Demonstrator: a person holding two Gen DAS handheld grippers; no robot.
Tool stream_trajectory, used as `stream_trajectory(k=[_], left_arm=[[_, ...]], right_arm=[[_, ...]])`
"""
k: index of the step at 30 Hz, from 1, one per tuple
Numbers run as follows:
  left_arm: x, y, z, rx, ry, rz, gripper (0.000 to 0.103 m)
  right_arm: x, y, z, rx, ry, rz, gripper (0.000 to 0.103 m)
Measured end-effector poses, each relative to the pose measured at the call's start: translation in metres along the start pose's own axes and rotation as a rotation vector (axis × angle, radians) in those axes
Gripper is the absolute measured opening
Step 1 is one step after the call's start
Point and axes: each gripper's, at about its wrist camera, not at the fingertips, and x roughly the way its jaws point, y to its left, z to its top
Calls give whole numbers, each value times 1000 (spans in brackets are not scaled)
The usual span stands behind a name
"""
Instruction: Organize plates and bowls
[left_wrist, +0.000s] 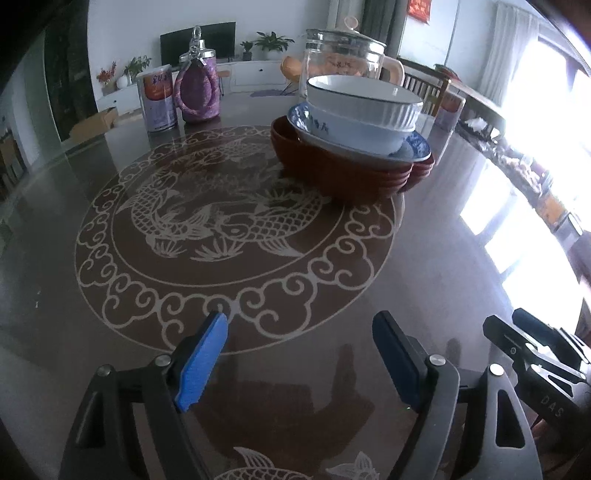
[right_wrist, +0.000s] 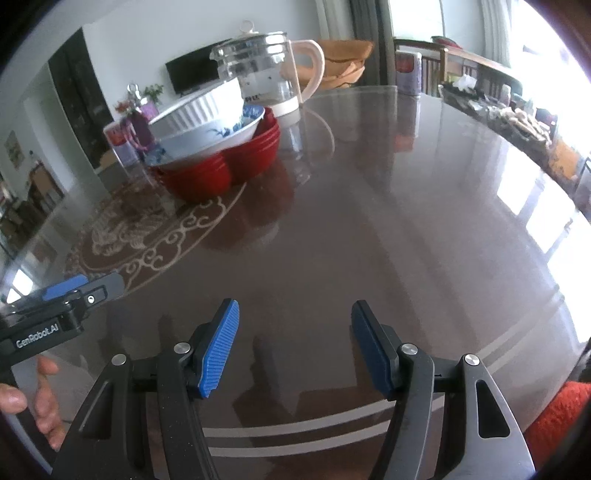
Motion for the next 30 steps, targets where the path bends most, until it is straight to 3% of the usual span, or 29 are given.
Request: stream_trajectory(k=[12, 22, 30], left_arm=[[14, 3, -11, -32, 53, 66, 82], [21, -3, -16, -5, 71, 105, 102], [23, -3, -13, -6, 102, 106, 103]], right_arm=[[4, 5, -6, -49, 37, -75, 72], [9, 11, -7, -100, 55, -71, 83], [7, 7, -7, -88, 47, -19, 86]])
